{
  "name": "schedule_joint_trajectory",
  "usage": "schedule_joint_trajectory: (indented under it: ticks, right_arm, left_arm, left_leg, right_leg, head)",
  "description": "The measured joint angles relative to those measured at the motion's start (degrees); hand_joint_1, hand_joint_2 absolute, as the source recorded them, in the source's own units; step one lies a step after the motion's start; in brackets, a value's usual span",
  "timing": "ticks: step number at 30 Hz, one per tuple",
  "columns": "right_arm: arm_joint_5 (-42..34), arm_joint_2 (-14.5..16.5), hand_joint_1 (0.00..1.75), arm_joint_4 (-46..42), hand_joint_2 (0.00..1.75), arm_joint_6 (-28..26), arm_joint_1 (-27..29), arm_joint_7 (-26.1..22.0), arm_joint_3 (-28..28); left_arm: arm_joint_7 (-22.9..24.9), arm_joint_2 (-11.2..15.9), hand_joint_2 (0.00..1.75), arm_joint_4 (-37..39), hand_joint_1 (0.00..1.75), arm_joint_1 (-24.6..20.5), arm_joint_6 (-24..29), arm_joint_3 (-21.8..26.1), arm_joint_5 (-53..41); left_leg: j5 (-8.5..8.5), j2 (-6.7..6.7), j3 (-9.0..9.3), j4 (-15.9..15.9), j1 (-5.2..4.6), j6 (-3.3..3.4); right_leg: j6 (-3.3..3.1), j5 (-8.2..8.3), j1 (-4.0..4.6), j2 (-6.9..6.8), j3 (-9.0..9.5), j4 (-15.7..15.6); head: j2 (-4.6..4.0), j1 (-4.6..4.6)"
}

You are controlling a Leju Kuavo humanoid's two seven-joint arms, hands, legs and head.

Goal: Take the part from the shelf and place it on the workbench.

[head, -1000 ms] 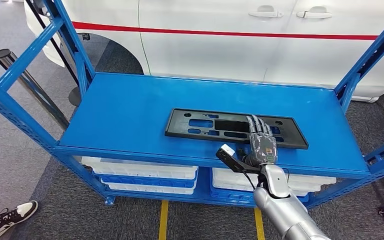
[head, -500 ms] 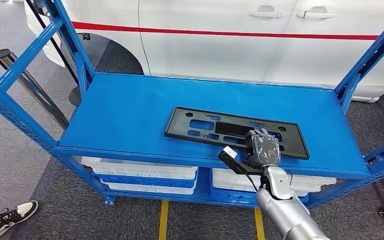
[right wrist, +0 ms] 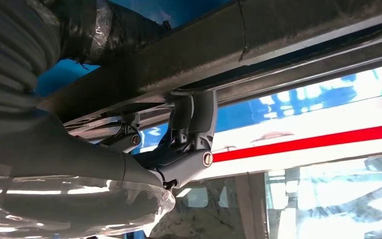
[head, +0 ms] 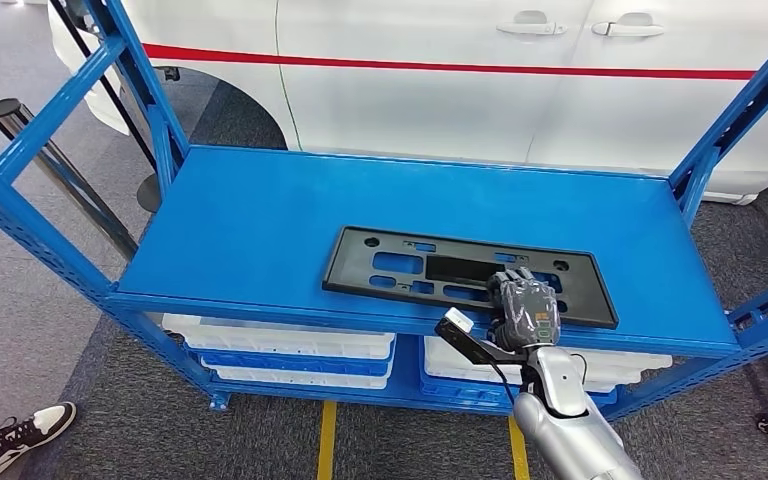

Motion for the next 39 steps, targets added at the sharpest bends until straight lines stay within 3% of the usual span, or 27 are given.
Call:
schedule_joint_trajectory:
  ticks: [8, 11, 16, 18, 20, 21, 22, 23, 24, 25, 27, 31, 33, 36, 37, 38, 39]
  right_arm:
    - [-0.49, -1.74, 1.75, -6.48, 1.75, -1.57, 3.92, -1.28, -0.26]
    - [-2.74, -3.74, 1.75, -13.97, 1.75, -1.24, 7.09, -3.19, -0.77]
    - [-2.54, -7.37, 1.75, -30.34, 1.75, -1.17, 11.02, -5.26, -1.80]
    - [-2.06, -8.54, 1.75, -35.06, 1.75, -1.30, 11.98, -5.54, -2.20]
    - [-1.21, -9.41, 1.75, -38.06, 1.75, -1.85, 12.84, -5.86, -2.41]
    - [-0.44, -9.82, 1.75, -39.20, 1.75, -2.37, 13.43, -5.98, -2.49]
    - [0.50, -10.26, 1.75, -40.25, 1.75, -2.95, 14.16, -6.08, -2.61]
    - [1.47, -10.71, 1.75, -41.37, 1.75, -3.49, 14.91, -6.11, -2.82]
    - [2.28, -11.07, 1.75, -42.47, 1.75, -3.92, 15.57, -6.11, -3.08]
    - [2.95, -11.36, 1.75, -43.52, 1.75, -4.19, 16.10, -6.14, -3.40]
    - [4.11, -11.71, 1.75, -45.37, 1.75, -4.56, 17.02, -6.41, -4.18]
    - [6.23, -11.91, 1.75, -48.83, 1.75, -4.75, 19.40, -8.02, -6.70]
    - [6.42, -11.91, 1.75, -50.16, 1.75, -4.76, 20.21, -8.46, -7.69]
    - [6.62, -12.03, 1.75, -51.28, 1.75, -4.76, 21.26, -8.48, -8.68]
    - [6.66, -12.10, 1.75, -51.41, 1.75, -4.76, 21.64, -8.36, -8.85]
    - [6.64, -12.21, 1.75, -51.51, 1.75, -4.76, 21.99, -8.18, -8.95]
    - [6.57, -12.35, 1.75, -51.57, 1.75, -4.76, 22.30, -7.95, -8.99]
  left_arm:
    - [-2.18, -0.32, 1.75, 0.00, 0.00, 0.18, 1.66, 1.79, 1.48]
    - [-2.32, -0.42, 1.75, 0.00, 0.00, 0.34, 2.34, 2.17, 1.18]
    - [-1.29, -0.44, 1.75, 0.00, 0.00, 0.57, 2.95, 2.28, 0.94]
    - [-1.23, -0.51, 1.75, 0.00, 0.00, 0.57, 2.95, 2.29, 0.92]
    - [-1.16, -0.55, 1.75, 0.00, 0.00, 0.54, 3.01, 2.31, 0.82]
    - [-1.11, -0.55, 1.75, 0.00, 0.00, 0.52, 3.06, 2.31, 0.69]
    - [-1.06, -0.55, 1.75, 0.00, 0.00, 0.49, 3.12, 2.31, 0.54]
    - [-0.98, -0.56, 1.75, 0.00, 0.00, 0.48, 3.16, 2.31, 0.38]
    - [-0.93, -0.56, 1.75, 0.00, 0.00, 0.49, 3.16, 2.31, 0.23]
    - [-0.87, -0.56, 1.75, 0.00, 0.00, 0.51, 3.15, 2.31, 0.10]
    - [-0.74, -0.57, 1.75, 0.00, 0.00, 0.53, 3.15, 2.31, -0.12]
    - [-0.54, -0.56, 1.75, 0.00, 0.00, 0.50, 3.37, 2.29, -0.56]
    - [-0.47, -0.55, 1.75, 0.00, 0.00, 0.50, 3.52, 2.29, -0.70]
    - [-0.31, -0.58, 1.75, 0.00, 0.00, 0.47, 3.73, 2.29, -0.71]
    - [-0.20, -0.58, 1.75, 0.00, 0.00, 0.45, 3.84, 2.29, -0.71]
    - [-0.04, -0.58, 1.75, 0.00, 0.00, 0.45, 3.97, 2.29, -0.72]
    - [0.13, -0.57, 1.75, 0.00, 0.00, 0.44, 4.07, 2.29, -0.72]
  left_leg:
    - [0.00, -0.03, -0.03, 0.00, 0.00, 0.00]
    - [-0.11, -0.07, -0.22, 0.14, -0.18, 0.15]
    - [-0.13, 0.04, 0.09, -0.53, -0.35, 1.09]
    - [0.44, 0.22, 0.84, -1.70, -0.01, 1.75]
    - [0.70, 0.36, 1.08, -2.02, 0.06, 2.10]
    - [0.67, 0.33, 1.04, -1.99, 0.03, 2.10]
    - [0.60, 0.26, 1.00, -1.91, 0.02, 2.06]
    - [0.50, 0.19, 0.97, -1.78, 0.03, 1.96]
    - [0.35, 0.14, 0.96, -1.57, 0.06, 1.78]
    - [0.14, 0.12, 0.91, -1.25, 0.09, 1.52]
    - [-0.23, 0.08, 0.66, -0.55, 0.00, 0.87]
    - [-0.24, -0.01, 0.07, 0.05, -0.10, -0.46]
    - [-2.65, 0.01, -0.95, 2.40, 0.07, -1.11]
    - [-9.46, 0.06, -4.19, 12.29, 0.35, -1.78]
    - [-10.50, 0.07, -4.65, 14.71, 0.39, -1.89]
    - [-10.48, 0.07, -4.20, 15.33, 0.39, -1.90]
    - [-9.52, 0.07, -2.74, 13.92, 0.39, -1.82]
  right_leg:
    - [0.00, 0.00, 0.00, -0.05, -0.01, 0.00]
    - [0.14, 0.05, -0.15, -0.08, -0.07, -0.12]
    - [0.87, -0.09, -0.46, 0.02, 0.09, -0.43]
    - [0.87, -2.17, -0.35, 0.02, -1.09, 2.56]
    - [0.74, -5.90, -0.34, 0.05, -4.74, 9.71]
    - [0.78, -7.15, -0.34, 0.05, -6.68, 13.19]
    - [0.84, -7.28, -0.37, 0.05, -7.99, 15.23]
    - [0.88, -6.17, -0.42, 0.03, -8.31, 15.19]
    - [0.89, -4.08, -0.50, 0.01, -7.53, 12.95]
    - [0.86, -1.68, -0.59, -0.03, -5.95, 9.16]
    - [0.56, 1.25, -0.39, -0.01, -3.29, 3.27]
    - [-0.81, 1.90, -0.17, 0.05, -3.34, 1.64]
    - [-1.77, 2.54, -0.41, -0.03, -3.89, 1.45]
    - [-2.52, 3.49, -0.21, -0.16, -5.15, 1.46]
    - [-2.55, 3.82, -0.10, -0.19, -5.63, 1.53]
    - [-2.53, 4.13, -0.01, -0.20, -6.14, 1.63]
    - [-2.47, 4.44, 0.04, -0.18, -6.64, 1.78]
  head:
    - [0.00, 0.01]
    - [0.00, 0.00]
    - [0.00, -0.01]
    - [0.00, 0.06]
    - [0.00, 0.12]
    - [0.00, 0.11]
    - [0.00, 0.12]
    - [0.00, 0.11]
    - [0.00, 0.12]
    - [0.00, 0.13]
    - [0.00, 0.12]
    - [0.00, 0.04]
    - [0.00, 0.01]
    - [0.00, -0.03]
    - [0.00, -0.03]
    - [0.00, -0.03]
    - [0.00, -0.04]
